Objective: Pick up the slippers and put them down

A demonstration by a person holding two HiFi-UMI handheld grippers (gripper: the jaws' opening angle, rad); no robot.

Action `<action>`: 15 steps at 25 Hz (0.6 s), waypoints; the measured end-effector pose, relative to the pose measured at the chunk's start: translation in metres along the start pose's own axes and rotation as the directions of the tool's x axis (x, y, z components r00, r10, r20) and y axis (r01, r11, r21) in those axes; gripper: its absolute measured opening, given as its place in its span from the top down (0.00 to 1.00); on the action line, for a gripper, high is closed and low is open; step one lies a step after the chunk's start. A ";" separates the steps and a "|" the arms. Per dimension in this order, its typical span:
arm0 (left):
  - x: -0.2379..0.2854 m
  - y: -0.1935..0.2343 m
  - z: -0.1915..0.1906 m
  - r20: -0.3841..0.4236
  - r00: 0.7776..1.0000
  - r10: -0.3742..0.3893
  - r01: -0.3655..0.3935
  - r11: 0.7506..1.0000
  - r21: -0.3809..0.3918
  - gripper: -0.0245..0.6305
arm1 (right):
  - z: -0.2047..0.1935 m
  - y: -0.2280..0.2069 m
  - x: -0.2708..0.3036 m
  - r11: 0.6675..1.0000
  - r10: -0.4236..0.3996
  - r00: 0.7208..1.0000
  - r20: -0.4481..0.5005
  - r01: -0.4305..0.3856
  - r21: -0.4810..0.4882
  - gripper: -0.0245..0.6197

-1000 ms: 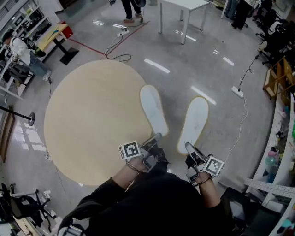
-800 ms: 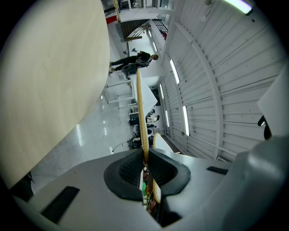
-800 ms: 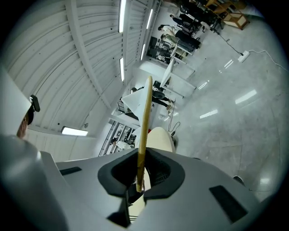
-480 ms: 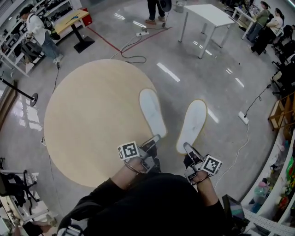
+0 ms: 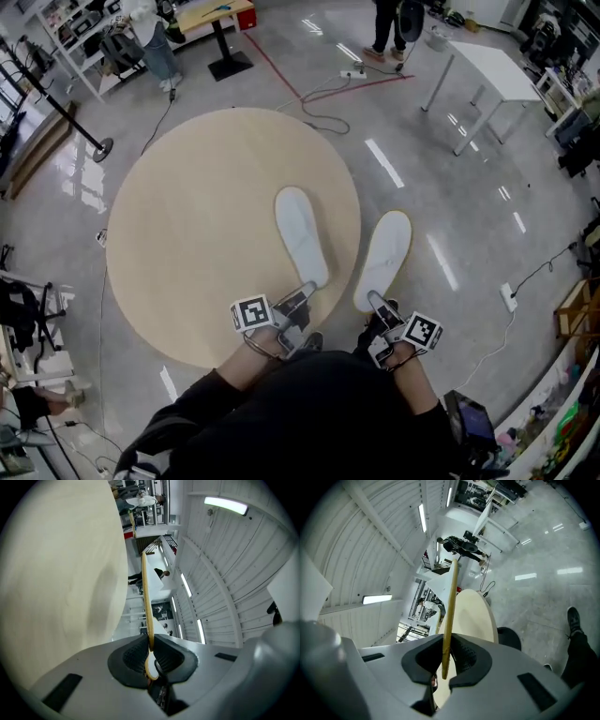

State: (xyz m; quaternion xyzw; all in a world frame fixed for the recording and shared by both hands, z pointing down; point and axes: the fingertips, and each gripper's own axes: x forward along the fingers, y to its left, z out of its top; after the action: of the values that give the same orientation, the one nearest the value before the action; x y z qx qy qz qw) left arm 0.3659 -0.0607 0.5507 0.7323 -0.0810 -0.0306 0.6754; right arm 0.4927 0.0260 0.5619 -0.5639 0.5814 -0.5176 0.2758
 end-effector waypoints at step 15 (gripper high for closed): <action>0.104 0.011 0.066 0.275 0.955 0.108 -0.103 0.994 -0.032 0.90 | 0.127 -0.028 0.117 0.986 0.027 0.917 -0.398 -0.089 -0.139 0.90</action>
State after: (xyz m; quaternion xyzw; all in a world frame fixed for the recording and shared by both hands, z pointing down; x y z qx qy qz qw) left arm 0.4569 -0.1431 0.5626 0.7095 -0.2132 -0.0973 0.6646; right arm 0.5926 -0.1166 0.5787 -0.4502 0.6798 -0.5656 0.1239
